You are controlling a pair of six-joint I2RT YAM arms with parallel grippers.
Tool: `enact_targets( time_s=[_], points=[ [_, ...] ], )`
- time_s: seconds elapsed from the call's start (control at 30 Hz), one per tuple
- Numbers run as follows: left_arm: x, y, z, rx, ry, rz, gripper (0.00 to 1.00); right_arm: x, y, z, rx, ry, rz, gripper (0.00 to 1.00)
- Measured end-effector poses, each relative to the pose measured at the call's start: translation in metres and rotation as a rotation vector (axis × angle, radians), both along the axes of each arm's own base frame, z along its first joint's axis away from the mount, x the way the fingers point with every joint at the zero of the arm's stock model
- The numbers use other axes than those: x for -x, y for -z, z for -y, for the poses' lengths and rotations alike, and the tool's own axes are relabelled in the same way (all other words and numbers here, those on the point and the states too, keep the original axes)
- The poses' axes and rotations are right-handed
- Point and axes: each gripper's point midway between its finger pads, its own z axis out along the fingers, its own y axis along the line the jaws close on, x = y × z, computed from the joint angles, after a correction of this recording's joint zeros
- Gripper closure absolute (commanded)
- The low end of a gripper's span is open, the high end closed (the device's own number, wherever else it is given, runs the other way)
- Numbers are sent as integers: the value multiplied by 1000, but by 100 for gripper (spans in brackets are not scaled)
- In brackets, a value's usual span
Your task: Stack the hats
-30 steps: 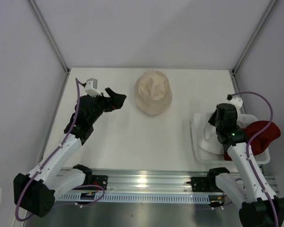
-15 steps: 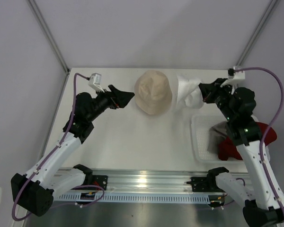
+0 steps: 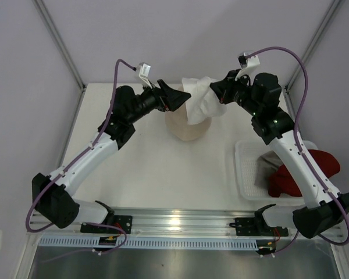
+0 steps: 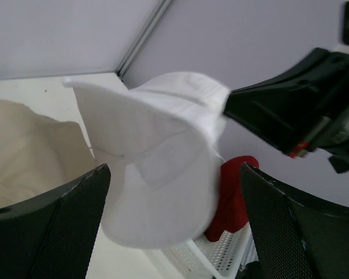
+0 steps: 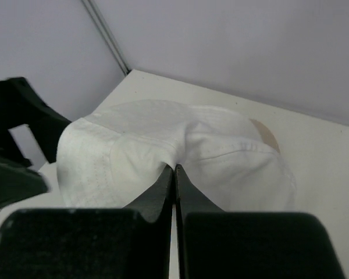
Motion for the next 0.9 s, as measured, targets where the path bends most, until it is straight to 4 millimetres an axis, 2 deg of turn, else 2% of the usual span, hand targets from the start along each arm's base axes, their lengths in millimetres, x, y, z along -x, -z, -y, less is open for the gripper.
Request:
enact_targets(
  time_s=[0.07,0.17,0.33,0.43,0.47,0.53,0.57,0.6,0.63,0.73,0.83,0.9],
  points=[
    [-11,13,4,-1,-18,-42,7,-1,-10,-7,-7,-19,29,100],
    [-22,26,8,8,-34,-93,10,-3,-13,-14,-3,-38,45,100],
    [-25,20,12,51,-28,-89,14,-17,-4,-29,21,-63,31,100],
    [-25,12,12,82,-25,-67,25,-24,7,-33,41,-68,12,100],
    [-25,11,12,87,-25,-63,38,-26,12,-35,47,-71,5,100],
    [-26,9,12,100,-28,-65,57,-29,17,-38,52,-80,-5,100],
    [-26,8,11,104,-32,-62,76,-30,20,-40,55,-83,-11,100],
    [-27,7,11,109,-37,-61,90,-31,22,-41,56,-87,-15,99],
    [-29,7,10,111,-49,-60,99,-32,23,-42,57,-87,-16,98],
    [-41,11,4,107,-101,-63,99,-37,19,-44,60,-89,-6,94],
    [-54,16,-7,108,-158,-77,99,-40,15,-49,56,-108,1,79],
    [-62,22,-15,112,-190,-93,99,-39,18,-54,51,-134,-5,75]
  ],
)
